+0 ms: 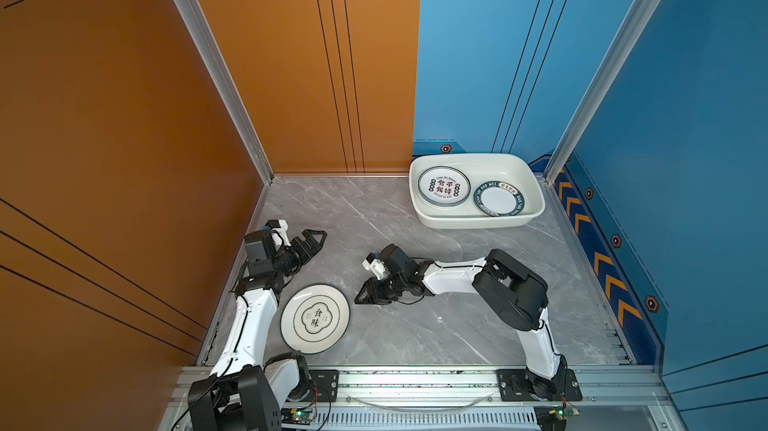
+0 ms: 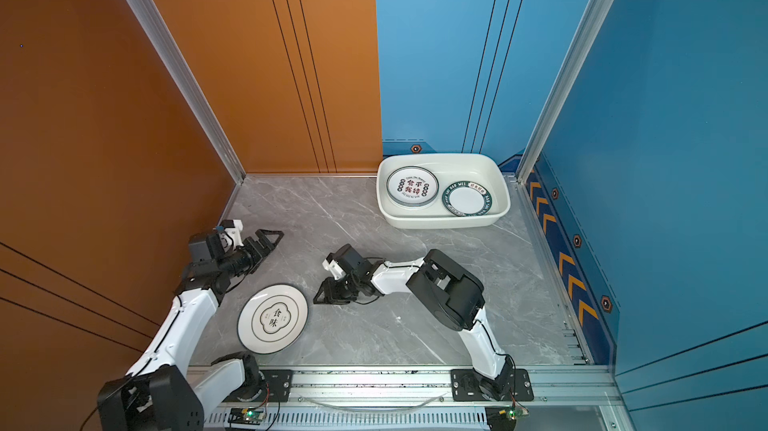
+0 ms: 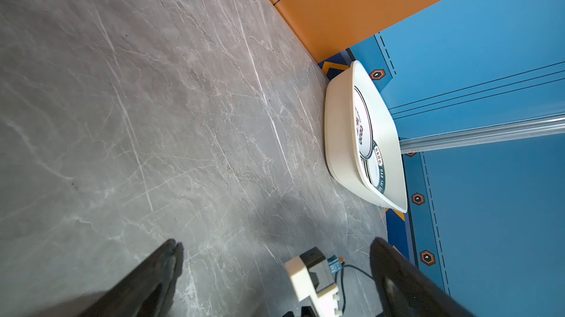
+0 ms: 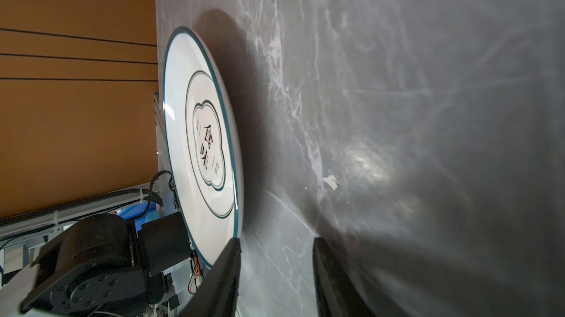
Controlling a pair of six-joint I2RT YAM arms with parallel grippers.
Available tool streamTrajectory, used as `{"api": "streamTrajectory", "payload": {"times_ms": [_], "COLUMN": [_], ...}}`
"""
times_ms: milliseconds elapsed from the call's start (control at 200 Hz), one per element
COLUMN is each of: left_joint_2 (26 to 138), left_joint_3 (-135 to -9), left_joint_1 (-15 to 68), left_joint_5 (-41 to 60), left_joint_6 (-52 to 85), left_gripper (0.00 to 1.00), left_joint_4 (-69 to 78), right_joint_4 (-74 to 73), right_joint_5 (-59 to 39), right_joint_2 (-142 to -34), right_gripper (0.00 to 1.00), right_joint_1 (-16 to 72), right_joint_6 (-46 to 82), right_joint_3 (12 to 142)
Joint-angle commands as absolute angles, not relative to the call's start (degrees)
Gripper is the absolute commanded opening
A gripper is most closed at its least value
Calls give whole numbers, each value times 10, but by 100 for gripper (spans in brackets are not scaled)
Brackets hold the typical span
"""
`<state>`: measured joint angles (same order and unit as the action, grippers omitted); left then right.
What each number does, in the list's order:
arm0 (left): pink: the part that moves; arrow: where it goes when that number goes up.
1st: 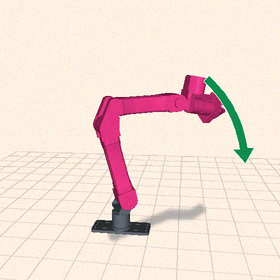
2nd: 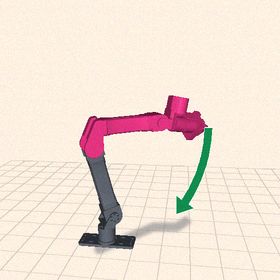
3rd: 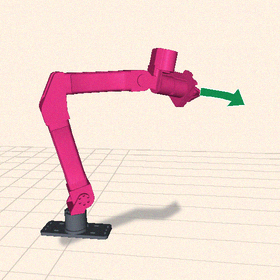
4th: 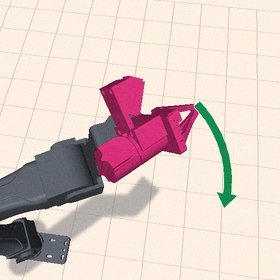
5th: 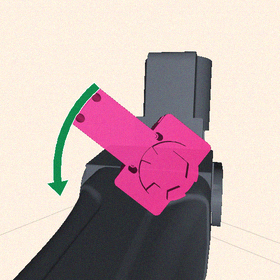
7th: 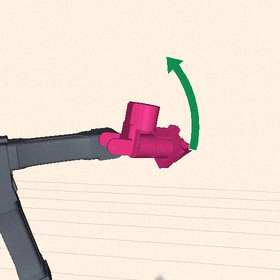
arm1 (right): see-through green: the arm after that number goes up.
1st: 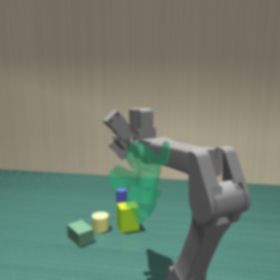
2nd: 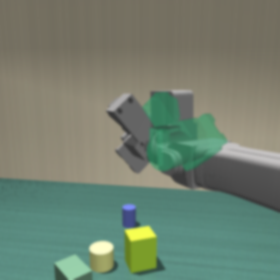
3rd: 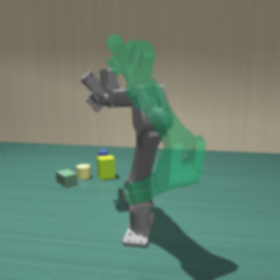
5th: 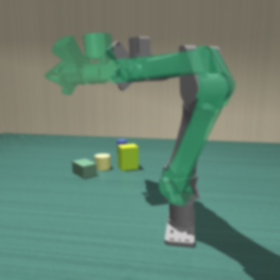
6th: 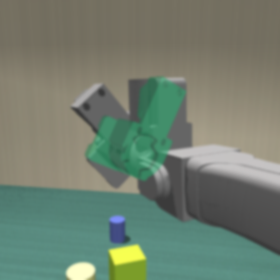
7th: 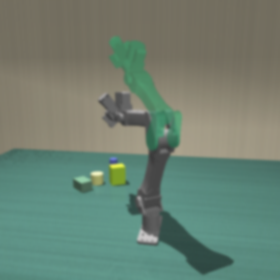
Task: Place the plates into the plastic bin on the countertop
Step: 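Grip the cloud-emblem plate edge with right gripper and tilt it upright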
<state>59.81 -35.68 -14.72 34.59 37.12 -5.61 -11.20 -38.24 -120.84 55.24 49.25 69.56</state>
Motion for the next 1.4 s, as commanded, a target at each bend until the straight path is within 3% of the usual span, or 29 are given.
{"api": "streamTrajectory", "payload": {"times_ms": [0,345,741,1016,1392], "left_joint_2": [592,590,589,593,600], "left_joint_3": [-348,-345,-343,-343,-342], "left_joint_1": [-153,-155,-155,-155,-148], "left_joint_5": [358,360,359,359,354], "left_joint_6": [373,375,375,374,372], "left_gripper": [98,98,98,98,98], "left_joint_4": [-46,-41,-40,-40,-40], "right_joint_4": [-148,-151,-128,-65,-39], "right_joint_5": [-385,-380,-351,-318,-338], "right_joint_2": [-1237,-1277,-1282,-1227,-1090], "right_gripper": [42,38,13,0,0], "right_joint_1": [570,588,594,582,492], "right_joint_6": [528,540,530,479,449], "right_joint_3": [704,730,738,719,624]}}
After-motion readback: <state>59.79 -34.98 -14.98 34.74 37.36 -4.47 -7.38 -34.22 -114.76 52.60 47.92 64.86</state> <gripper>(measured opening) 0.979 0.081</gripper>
